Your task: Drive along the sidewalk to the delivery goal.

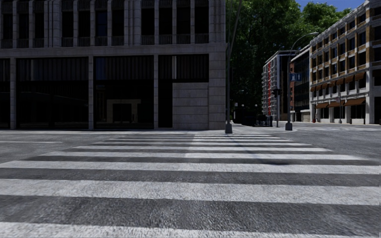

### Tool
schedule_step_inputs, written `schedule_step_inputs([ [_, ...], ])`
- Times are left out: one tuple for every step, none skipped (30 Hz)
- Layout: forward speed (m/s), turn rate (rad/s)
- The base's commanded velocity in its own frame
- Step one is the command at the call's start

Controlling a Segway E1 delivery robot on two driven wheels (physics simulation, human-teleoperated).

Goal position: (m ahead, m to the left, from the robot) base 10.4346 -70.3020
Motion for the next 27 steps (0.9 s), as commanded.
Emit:
schedule_step_inputs([
  [1.82,0.0],
  [1.82,0.0],
  [1.82,0.0],
  [1.82,0.0],
  [1.82,0.0],
  [1.82,0.0],
  [1.82,0.0],
  [1.82,0.0],
  [1.82,0.0],
  [1.82,0.0],
  [1.82,0.0],
  [1.82,0.0],
  [1.82,0.0],
  [1.82,0.0],
  [1.82,0.0],
  [1.82,0.0],
  [1.82,0.0],
  [1.82,0.0],
  [1.82,0.0],
  [1.82,0.0],
  [1.82,0.0],
  [1.82,0.0],
  [1.82,0.0],
  [1.82,0.0],
  [1.82,0.0],
  [1.82,0.0],
  [1.82,0.0],
])
